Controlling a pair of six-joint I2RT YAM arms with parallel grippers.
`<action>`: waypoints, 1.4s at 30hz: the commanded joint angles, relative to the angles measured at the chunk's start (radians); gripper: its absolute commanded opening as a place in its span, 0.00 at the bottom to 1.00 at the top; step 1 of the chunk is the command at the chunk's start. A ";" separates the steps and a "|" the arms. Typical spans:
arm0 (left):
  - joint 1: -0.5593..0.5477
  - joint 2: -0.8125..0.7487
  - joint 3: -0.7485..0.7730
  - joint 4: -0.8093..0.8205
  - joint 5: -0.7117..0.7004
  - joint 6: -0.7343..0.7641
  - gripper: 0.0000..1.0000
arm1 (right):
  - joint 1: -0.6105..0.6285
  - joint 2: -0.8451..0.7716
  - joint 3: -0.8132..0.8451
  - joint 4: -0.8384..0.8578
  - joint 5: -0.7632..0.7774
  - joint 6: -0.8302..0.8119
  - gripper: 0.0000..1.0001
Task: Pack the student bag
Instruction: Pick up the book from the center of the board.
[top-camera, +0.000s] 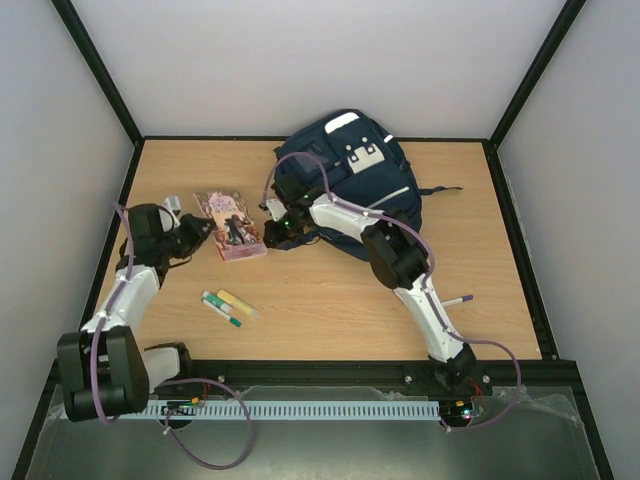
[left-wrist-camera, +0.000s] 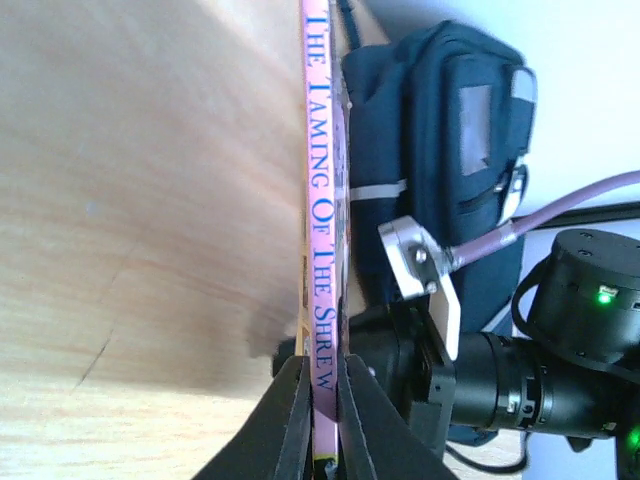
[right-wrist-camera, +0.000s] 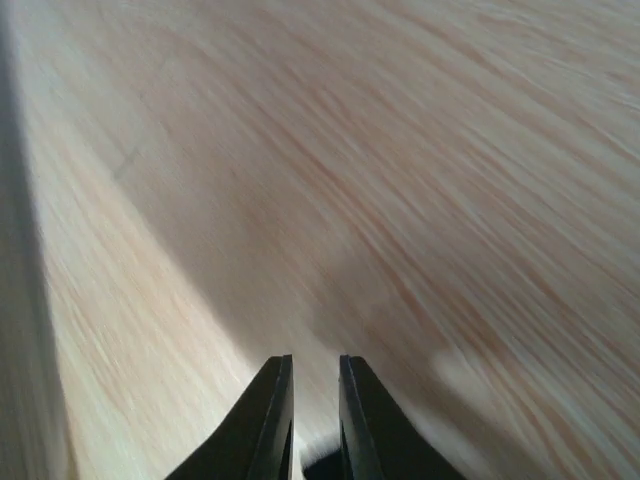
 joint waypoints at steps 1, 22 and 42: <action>-0.012 -0.069 0.065 -0.074 0.017 0.068 0.06 | -0.056 -0.209 -0.065 -0.154 0.091 -0.053 0.20; -0.509 0.055 0.387 0.247 0.047 0.059 0.02 | -0.701 -0.973 -0.677 -0.300 -0.593 -0.412 0.76; -0.702 0.254 0.516 0.628 0.167 -0.110 0.02 | -0.709 -1.048 -0.765 -0.194 -0.975 -0.505 0.99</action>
